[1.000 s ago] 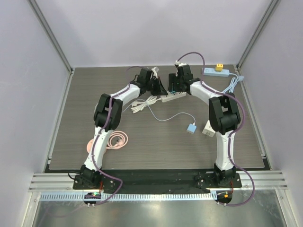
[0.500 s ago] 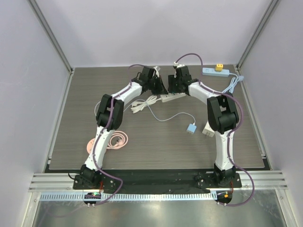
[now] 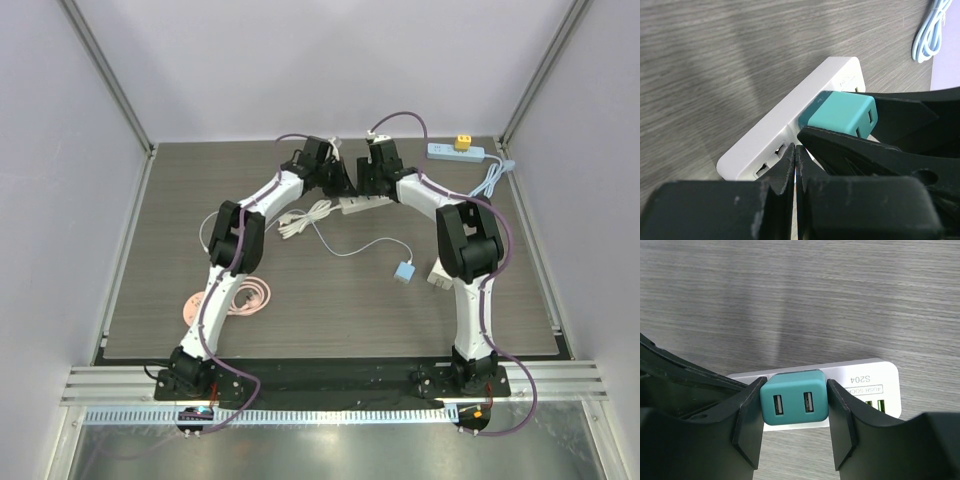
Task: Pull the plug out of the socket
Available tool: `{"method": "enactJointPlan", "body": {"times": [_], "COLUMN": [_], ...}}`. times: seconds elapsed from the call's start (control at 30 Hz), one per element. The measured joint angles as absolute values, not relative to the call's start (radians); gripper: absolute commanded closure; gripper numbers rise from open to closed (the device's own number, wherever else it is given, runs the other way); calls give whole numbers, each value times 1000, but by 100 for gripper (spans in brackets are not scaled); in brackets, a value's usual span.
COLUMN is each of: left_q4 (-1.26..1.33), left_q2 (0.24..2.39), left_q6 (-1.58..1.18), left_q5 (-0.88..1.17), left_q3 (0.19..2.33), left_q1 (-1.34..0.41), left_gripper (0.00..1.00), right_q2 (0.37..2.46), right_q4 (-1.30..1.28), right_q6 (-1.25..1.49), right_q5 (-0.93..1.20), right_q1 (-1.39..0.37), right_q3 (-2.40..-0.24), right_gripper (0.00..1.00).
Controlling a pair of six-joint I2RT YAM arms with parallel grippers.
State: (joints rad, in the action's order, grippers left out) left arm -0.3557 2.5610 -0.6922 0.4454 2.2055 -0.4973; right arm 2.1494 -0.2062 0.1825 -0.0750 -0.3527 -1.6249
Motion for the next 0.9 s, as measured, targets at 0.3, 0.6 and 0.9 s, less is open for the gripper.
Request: {"method": "enactJointPlan", "body": {"times": [0.3, 0.6, 0.9], "left_q4": [-384, -391, -423], "left_q2": [2599, 2613, 2634], "left_q6": [-709, -724, -711], "left_q5": [450, 453, 416], "left_q3": [2271, 2296, 2348], "left_q1": [-498, -503, -513], "left_gripper": [100, 100, 100], "right_q2": [2118, 2101, 2090], "right_q4": [-140, -175, -210], "right_q6": [235, 266, 283], "right_q5": [-109, -140, -159], "right_q1": [-354, -354, -354], "right_q3": [-1561, -1557, -1592], "right_gripper": [99, 99, 99]}}
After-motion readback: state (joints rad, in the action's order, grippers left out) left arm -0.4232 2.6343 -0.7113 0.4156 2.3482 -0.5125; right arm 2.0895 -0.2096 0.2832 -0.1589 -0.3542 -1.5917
